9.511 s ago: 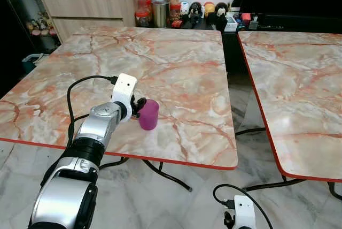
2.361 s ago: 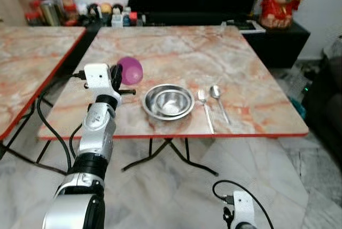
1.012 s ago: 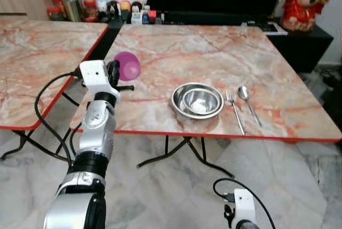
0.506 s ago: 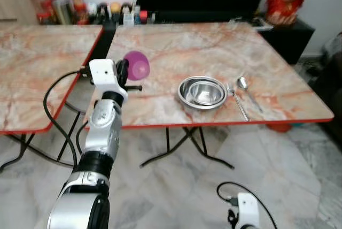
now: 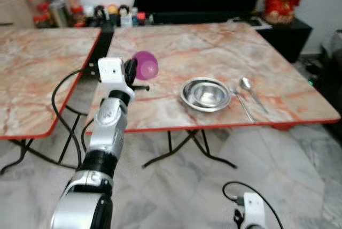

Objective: Setting the table

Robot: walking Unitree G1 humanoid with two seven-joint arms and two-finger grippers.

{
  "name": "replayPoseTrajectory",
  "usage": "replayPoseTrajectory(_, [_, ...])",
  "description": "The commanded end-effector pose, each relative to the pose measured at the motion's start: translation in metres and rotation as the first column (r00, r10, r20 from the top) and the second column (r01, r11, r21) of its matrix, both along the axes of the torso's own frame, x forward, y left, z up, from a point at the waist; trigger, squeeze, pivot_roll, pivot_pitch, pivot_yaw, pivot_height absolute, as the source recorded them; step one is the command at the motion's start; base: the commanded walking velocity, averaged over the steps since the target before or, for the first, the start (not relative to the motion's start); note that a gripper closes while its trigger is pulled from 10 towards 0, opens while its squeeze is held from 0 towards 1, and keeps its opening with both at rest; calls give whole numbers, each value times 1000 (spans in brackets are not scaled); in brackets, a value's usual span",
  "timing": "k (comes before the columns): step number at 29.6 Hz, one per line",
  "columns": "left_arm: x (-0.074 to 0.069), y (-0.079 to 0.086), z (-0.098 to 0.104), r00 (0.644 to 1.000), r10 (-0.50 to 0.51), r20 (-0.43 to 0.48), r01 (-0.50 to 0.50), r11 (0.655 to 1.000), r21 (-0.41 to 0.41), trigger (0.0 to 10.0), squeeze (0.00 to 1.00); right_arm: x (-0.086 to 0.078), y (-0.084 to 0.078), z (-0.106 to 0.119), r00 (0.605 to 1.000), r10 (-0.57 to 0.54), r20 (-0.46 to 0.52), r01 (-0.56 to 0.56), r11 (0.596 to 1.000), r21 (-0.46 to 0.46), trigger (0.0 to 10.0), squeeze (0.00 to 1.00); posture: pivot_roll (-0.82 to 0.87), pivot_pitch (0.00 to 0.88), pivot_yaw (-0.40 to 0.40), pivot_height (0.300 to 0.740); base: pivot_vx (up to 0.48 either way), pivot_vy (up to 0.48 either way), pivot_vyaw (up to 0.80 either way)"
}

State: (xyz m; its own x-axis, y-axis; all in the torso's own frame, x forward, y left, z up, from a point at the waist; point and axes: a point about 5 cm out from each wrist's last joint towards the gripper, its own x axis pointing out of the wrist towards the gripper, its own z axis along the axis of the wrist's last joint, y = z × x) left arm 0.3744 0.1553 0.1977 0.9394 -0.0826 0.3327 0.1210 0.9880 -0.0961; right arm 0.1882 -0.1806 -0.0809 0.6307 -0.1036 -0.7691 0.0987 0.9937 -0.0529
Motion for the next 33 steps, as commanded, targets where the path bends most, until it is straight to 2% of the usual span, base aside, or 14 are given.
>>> replayPoseTrajectory(1, [1,-13,6,999,-37,17,37,999,1,10000,0,-3,-7,0,1000,-8,-7,8,1000,-13,10000,0,51,0,-19,740,326,0,0])
replayPoseTrajectory(22, [0,-23,-1,994,-109,-25,109,994,8,10000,0,-2,-5,0,1000,-10,-4,10,1000,-8,10000,0,53,0,-21,740,333,0,0])
replayPoseTrajectory(33, [-1,-32,-10,984,-157,-80,159,987,24,10000,0,-1,-5,0,1000,-8,-1,8,1000,-8,10000,0,55,0,-24,740,348,0,0])
